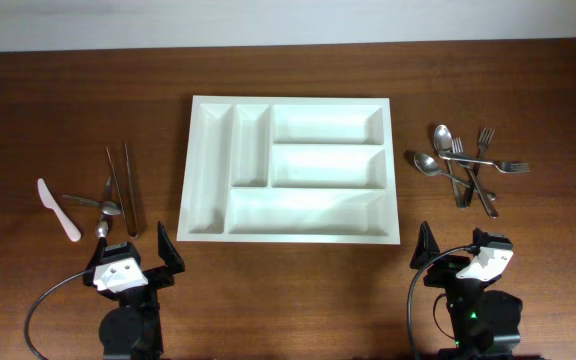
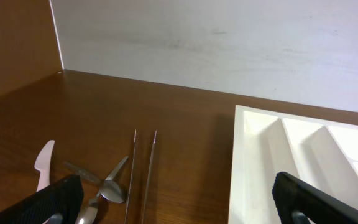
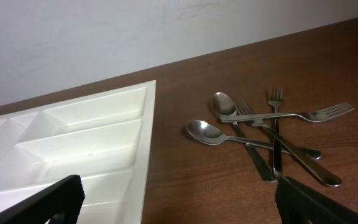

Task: Pack container
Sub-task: 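Move the right gripper over the spoons and forks right of the tray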

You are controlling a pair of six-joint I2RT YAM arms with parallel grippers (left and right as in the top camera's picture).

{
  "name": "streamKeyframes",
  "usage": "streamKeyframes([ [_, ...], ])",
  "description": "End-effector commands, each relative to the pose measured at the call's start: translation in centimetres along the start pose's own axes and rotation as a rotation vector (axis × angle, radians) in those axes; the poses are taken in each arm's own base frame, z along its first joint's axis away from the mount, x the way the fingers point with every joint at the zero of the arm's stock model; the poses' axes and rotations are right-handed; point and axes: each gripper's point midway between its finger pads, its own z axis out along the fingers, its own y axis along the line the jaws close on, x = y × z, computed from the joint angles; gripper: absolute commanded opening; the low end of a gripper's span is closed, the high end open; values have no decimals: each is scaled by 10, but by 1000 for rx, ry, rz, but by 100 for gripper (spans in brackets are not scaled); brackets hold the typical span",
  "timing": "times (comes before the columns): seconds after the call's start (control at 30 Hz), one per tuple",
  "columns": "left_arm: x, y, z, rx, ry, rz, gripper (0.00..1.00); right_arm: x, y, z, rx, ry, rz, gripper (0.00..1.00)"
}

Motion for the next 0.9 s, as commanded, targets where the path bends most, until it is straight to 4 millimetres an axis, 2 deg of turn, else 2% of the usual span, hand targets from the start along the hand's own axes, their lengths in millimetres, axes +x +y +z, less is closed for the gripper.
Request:
streamKeyframes([
  [0.0,2,-3,0,20,-2,12,99,1,1,0,-6,-4,7,99],
  [0.87,3,-7,0,40,5,13,99,1,1,0,-5,-3,7,99],
])
